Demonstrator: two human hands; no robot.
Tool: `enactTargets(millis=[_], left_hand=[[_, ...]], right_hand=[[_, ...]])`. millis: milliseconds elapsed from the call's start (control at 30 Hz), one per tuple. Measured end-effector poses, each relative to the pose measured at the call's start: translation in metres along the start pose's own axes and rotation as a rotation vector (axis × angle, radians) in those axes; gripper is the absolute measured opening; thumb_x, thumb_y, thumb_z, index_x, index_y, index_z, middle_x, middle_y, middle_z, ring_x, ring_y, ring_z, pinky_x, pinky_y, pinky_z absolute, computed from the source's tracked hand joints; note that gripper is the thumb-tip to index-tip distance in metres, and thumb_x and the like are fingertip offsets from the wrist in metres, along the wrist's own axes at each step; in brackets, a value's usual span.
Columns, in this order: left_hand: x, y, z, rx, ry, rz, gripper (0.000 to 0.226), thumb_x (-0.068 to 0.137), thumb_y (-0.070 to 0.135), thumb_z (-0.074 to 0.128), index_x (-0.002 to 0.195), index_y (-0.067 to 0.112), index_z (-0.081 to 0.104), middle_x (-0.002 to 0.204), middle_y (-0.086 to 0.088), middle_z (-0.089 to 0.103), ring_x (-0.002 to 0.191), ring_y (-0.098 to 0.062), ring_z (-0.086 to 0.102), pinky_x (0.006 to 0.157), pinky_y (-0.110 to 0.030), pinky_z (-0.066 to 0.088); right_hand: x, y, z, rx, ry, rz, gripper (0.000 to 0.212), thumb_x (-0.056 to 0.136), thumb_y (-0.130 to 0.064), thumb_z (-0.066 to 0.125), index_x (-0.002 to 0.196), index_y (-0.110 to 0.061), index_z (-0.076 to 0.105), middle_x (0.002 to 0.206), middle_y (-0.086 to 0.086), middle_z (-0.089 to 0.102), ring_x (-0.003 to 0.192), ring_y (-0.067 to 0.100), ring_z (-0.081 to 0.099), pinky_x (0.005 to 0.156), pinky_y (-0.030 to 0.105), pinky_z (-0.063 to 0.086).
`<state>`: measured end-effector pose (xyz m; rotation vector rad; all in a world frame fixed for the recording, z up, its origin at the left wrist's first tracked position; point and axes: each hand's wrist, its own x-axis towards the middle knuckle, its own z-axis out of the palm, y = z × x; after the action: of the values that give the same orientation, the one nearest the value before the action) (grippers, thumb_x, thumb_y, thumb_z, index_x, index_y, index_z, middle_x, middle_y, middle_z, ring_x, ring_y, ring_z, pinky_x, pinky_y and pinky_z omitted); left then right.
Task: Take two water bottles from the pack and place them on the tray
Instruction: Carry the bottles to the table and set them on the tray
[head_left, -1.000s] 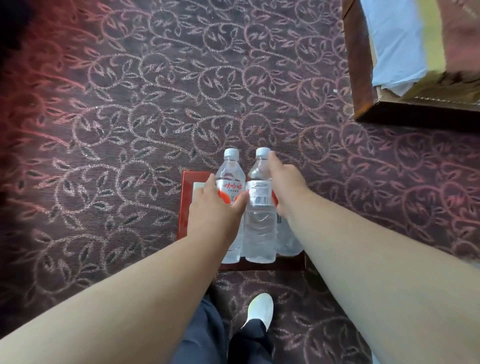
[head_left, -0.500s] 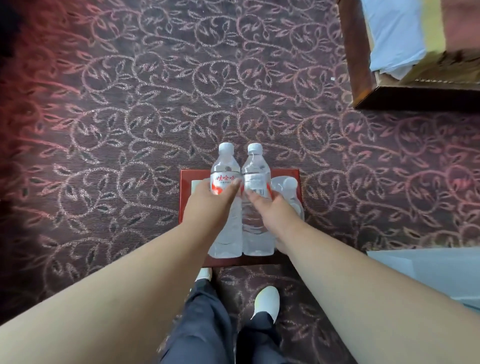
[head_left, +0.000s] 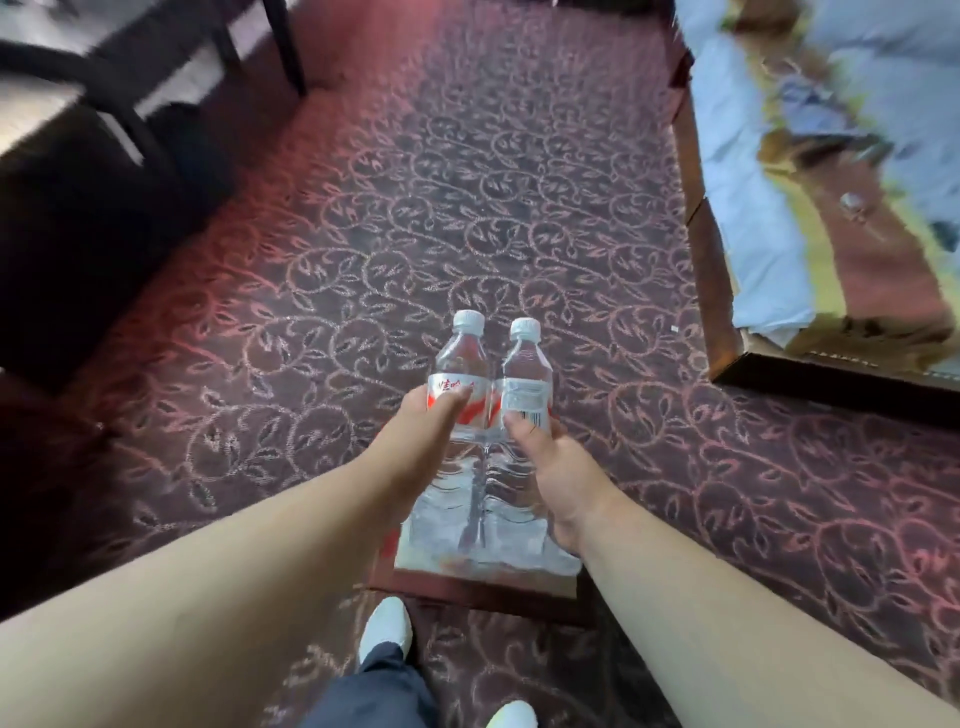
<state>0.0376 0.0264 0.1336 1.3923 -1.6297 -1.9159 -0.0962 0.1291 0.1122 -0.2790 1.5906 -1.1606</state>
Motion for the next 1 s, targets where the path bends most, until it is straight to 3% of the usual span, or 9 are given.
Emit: enactTargets(millis=[100, 200, 233, 333, 433, 600, 767, 933, 1000], left_hand=[[-0.057, 0.038, -0.033, -0.017, 0.130, 0.079, 0.048, 0.105, 0.052, 0.039, 0.120, 0.020, 0.072, 0.112, -0.003, 0.077, 0.100, -0.021, 0.072, 0.087, -0.041, 0.056], [-0.123, 0.069, -0.073, -0.132, 0.287, 0.178, 0.041, 0.108, 0.043, 0.041, 0.098, 0.030, 0.078, 0.097, 0.007, 0.077, 0.083, 0.004, 0.072, 0.070, -0.026, 0.055], [-0.142, 0.076, -0.088, -0.175, 0.341, 0.199, 0.039, 0.108, 0.042, 0.043, 0.092, 0.032, 0.077, 0.095, 0.008, 0.077, 0.085, 0.005, 0.073, 0.075, -0.028, 0.057], [-0.201, 0.086, -0.130, -0.308, 0.453, 0.273, 0.037, 0.108, 0.038, 0.045, 0.115, 0.019, 0.076, 0.111, -0.012, 0.080, 0.105, -0.031, 0.075, 0.097, -0.056, 0.055], [-0.255, 0.076, -0.176, -0.403, 0.561, 0.335, 0.042, 0.109, 0.037, 0.045, 0.127, 0.007, 0.069, 0.119, -0.024, 0.075, 0.109, -0.044, 0.072, 0.099, -0.064, 0.052], [-0.338, 0.020, -0.253, -0.476, 0.726, 0.319, 0.046, 0.107, 0.043, 0.045, 0.133, 0.008, 0.062, 0.117, -0.020, 0.076, 0.107, -0.039, 0.074, 0.100, -0.060, 0.052], [-0.425, -0.056, -0.342, -0.558, 0.883, 0.289, 0.043, 0.103, 0.051, 0.048, 0.128, 0.018, 0.060, 0.102, -0.007, 0.082, 0.092, -0.025, 0.080, 0.078, -0.041, 0.061], [-0.519, -0.126, -0.442, -0.644, 0.992, 0.213, 0.042, 0.106, 0.043, 0.049, 0.135, 0.013, 0.057, 0.119, -0.022, 0.075, 0.111, -0.044, 0.071, 0.101, -0.064, 0.050], [-0.552, -0.150, -0.475, -0.671, 0.995, 0.212, 0.043, 0.108, 0.039, 0.049, 0.141, 0.011, 0.052, 0.128, -0.026, 0.069, 0.118, -0.047, 0.066, 0.104, -0.066, 0.047]], right_hand=[[-0.042, -0.045, 0.032, -0.020, -0.129, -0.143, 0.055, 0.080, -0.051, 0.075, 0.123, -0.020, 0.063, 0.100, 0.003, 0.082, 0.089, 0.022, 0.079, 0.077, 0.043, 0.063], [-0.084, -0.085, 0.081, -0.067, -0.308, -0.222, 0.079, 0.067, -0.055, 0.081, 0.132, -0.017, 0.057, 0.109, 0.014, 0.078, 0.093, 0.032, 0.078, 0.081, 0.052, 0.061], [-0.096, -0.096, 0.099, -0.063, -0.371, -0.235, 0.078, 0.068, -0.053, 0.082, 0.132, -0.016, 0.058, 0.109, 0.015, 0.078, 0.093, 0.033, 0.077, 0.077, 0.050, 0.062], [-0.131, -0.116, 0.153, -0.113, -0.606, -0.252, 0.067, 0.077, -0.050, 0.082, 0.130, -0.016, 0.062, 0.118, 0.020, 0.075, 0.104, 0.040, 0.073, 0.085, 0.056, 0.058], [-0.166, -0.116, 0.212, -0.167, -0.746, -0.250, 0.065, 0.080, -0.049, 0.080, 0.131, -0.015, 0.062, 0.123, 0.021, 0.073, 0.111, 0.043, 0.070, 0.097, 0.065, 0.051], [-0.228, -0.082, 0.314, -0.308, -0.939, -0.254, 0.046, 0.083, -0.045, 0.077, 0.119, -0.015, 0.072, 0.117, 0.019, 0.076, 0.106, 0.040, 0.073, 0.091, 0.058, 0.057], [-0.282, -0.016, 0.431, -0.408, -1.064, -0.233, 0.048, 0.083, -0.048, 0.074, 0.122, -0.021, 0.069, 0.113, 0.011, 0.078, 0.102, 0.031, 0.076, 0.083, 0.048, 0.061], [-0.334, 0.057, 0.561, -0.470, -1.143, -0.179, 0.068, 0.074, -0.053, 0.076, 0.131, -0.019, 0.062, 0.123, 0.013, 0.074, 0.119, 0.038, 0.065, 0.106, 0.064, 0.043], [-0.350, 0.081, 0.606, -0.478, -1.181, -0.100, 0.072, 0.071, -0.048, 0.081, 0.132, -0.018, 0.059, 0.121, 0.014, 0.074, 0.116, 0.039, 0.067, 0.102, 0.065, 0.046]])
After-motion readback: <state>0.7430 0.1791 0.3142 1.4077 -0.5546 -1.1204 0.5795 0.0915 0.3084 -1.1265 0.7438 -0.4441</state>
